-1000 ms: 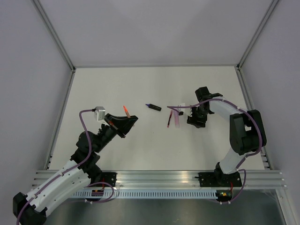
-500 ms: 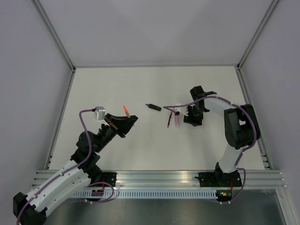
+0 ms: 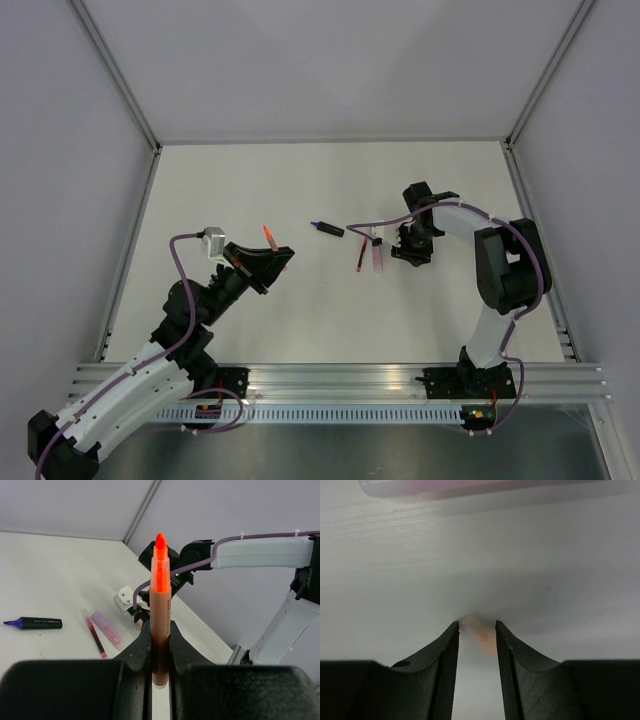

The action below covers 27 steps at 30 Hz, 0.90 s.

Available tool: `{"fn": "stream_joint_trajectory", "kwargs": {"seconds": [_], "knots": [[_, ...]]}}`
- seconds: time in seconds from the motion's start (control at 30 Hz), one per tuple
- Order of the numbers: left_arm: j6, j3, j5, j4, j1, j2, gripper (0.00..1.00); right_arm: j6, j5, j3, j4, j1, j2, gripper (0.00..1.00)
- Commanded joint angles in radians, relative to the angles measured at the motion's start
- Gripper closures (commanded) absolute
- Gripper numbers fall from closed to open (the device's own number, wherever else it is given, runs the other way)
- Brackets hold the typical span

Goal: Insert the pens into the pen caps

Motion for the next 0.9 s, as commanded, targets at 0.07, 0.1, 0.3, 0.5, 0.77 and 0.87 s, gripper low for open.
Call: {"fn": "stream_joint_trajectory", "kwargs": {"seconds": [0.07, 0.1, 0.3, 0.5, 0.77, 0.87], "knots": [[0.027, -0.007, -0.017, 0.008, 0.000, -0.003, 0.97, -0.030, 0.047, -0.020, 0.007, -0.010, 0.070, 0.65], [0.027, -0.007, -0.019, 0.008, 0.000, -0.003, 0.97, -0.028, 0.047, -0.022, 0.009, -0.012, 0.072, 0.68], [0.029, -0.007, -0.022, 0.008, -0.002, -0.005, 0.97, -0.007, 0.078, -0.028, 0.030, -0.027, 0.079, 0.93], [0.027, -0.008, -0.022, 0.008, 0.000, -0.003, 0.97, 0.076, 0.049, -0.004, 0.075, -0.027, 0.081, 1.00], [0.041, -0.005, -0.017, 0.008, -0.002, 0.011, 0.97, 0.388, -0.032, 0.113, 0.185, -0.026, 0.049, 1.00], [0.055, 0.001, -0.016, 0.006, 0.000, 0.030, 0.97, 0.544, -0.083, 0.164, 0.181, -0.024, 0.046, 1.00]]}}
